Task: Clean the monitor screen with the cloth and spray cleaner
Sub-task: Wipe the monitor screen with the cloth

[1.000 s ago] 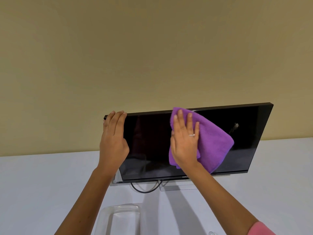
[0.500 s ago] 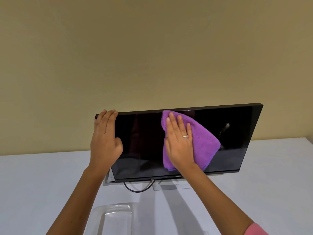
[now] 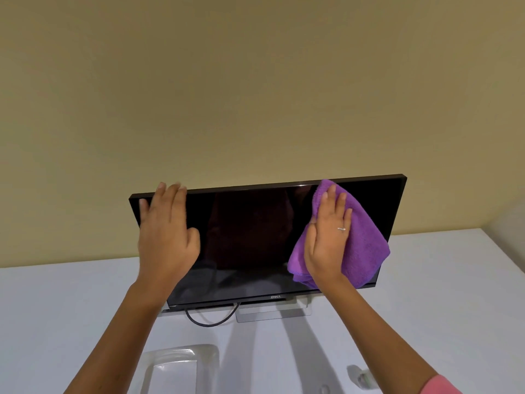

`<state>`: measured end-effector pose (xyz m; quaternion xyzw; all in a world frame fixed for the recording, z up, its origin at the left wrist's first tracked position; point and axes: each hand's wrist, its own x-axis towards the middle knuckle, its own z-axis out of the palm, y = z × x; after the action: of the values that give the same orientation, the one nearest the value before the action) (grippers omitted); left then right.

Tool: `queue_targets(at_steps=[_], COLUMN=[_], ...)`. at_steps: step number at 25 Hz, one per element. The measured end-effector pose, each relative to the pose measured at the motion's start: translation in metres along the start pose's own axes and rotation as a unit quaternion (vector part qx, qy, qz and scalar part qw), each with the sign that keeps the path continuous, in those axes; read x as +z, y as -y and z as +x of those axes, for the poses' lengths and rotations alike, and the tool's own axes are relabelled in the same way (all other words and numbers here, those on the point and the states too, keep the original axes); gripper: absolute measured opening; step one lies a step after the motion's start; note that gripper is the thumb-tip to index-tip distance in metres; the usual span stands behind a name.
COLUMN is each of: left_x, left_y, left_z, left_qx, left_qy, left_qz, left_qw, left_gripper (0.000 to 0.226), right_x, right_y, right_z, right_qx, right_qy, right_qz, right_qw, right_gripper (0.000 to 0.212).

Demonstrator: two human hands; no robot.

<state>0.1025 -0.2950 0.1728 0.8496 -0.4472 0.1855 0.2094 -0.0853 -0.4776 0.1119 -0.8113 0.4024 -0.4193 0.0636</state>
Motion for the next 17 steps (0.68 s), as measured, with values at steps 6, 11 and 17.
queue_targets(at_steps=[6,11,17], left_x=[0.017,0.034,0.038], left_y=[-0.066,-0.091,-0.098], left_z=[0.012,0.017,0.028], left_qx=[0.097,0.093,0.084], left_qy=[0.059,0.054,0.041], left_qz=[0.052,0.053,0.069], left_qw=[0.992,0.993,0.993], left_gripper=[0.077,0.069,0.075], right_x=[0.019,0.009,-0.014], right_y=[0.039,0.013,-0.035], right_z=[-0.016,-0.008,0.005], right_qx=[-0.167,-0.181,-0.090], right_qy=[0.029,0.046,0.014], right_qz=[0.011,0.000,-0.004], right_qw=[0.985,0.982,0.996], right_gripper=[0.064,0.066,0.061])
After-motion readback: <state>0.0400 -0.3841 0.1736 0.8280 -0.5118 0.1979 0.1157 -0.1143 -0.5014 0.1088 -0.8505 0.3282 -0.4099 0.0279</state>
